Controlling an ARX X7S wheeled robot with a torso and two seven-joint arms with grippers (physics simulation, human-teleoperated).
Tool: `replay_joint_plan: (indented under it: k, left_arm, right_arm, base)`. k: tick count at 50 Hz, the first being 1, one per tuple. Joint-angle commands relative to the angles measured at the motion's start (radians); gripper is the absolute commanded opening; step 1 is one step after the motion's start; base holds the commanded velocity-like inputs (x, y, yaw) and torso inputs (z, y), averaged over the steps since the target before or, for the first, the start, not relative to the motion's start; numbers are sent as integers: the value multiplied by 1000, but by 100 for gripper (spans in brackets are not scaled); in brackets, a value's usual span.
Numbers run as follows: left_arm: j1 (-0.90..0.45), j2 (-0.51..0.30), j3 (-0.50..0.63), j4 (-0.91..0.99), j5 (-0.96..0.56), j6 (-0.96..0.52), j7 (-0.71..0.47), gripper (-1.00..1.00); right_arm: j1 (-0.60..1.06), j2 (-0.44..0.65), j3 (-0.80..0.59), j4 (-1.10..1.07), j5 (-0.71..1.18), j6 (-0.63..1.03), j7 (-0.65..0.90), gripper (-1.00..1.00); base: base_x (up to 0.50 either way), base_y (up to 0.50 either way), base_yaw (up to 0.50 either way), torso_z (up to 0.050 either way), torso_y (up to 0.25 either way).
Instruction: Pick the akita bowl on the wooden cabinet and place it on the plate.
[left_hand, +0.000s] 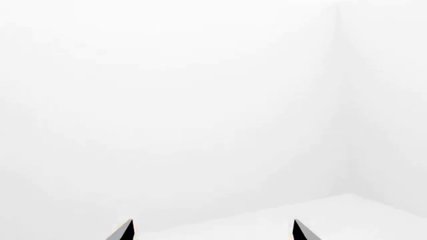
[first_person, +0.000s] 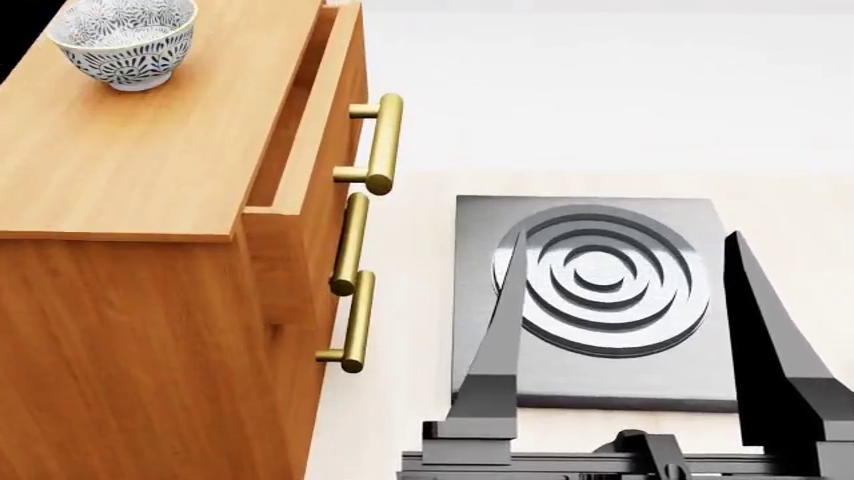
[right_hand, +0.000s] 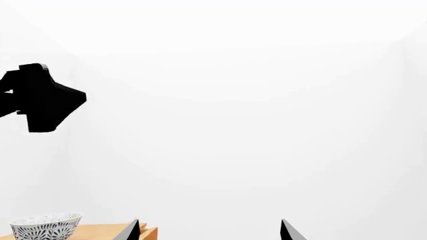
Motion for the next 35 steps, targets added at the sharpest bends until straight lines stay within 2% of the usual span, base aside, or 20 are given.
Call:
replay_joint_plan:
  k: [1, 6, 11, 12, 22, 26, 35]
  left_arm:
    - [-83, 35, 1, -258, 24, 127, 73, 100]
    - [-156, 47, -14, -459, 55, 214, 108, 100]
    - [-226, 52, -5, -583, 69, 231, 123, 100]
    - [-255, 59, -16, -635, 38, 179, 140, 100]
    - [-382, 77, 109, -932, 146, 317, 220, 100]
    - [-422, 82, 112, -1018, 152, 349, 233, 100]
    - [-593, 107, 106, -1440, 190, 537, 285, 100]
  right_arm:
    - [1, 14, 1, -3, 17, -14, 10, 100]
    - [5, 15, -13, 3, 13, -20, 9, 100]
    - [6, 19, -18, 5, 13, -23, 13, 100]
    - [7, 20, -23, 4, 11, -22, 13, 100]
    - [10, 29, -27, 2, 20, -31, 20, 100]
    - [13, 33, -30, 0, 24, -32, 25, 100]
    - [16, 38, -42, 5, 28, -41, 28, 100]
  base:
    - [0, 0, 0, 0, 0]
    - [0, 0, 0, 0, 0]
    - [0, 0, 0, 0, 0]
    - [0, 0, 0, 0, 0]
    - [0, 0, 0, 0, 0]
    - [0, 0, 0, 0, 0]
    - [0, 0, 0, 0, 0]
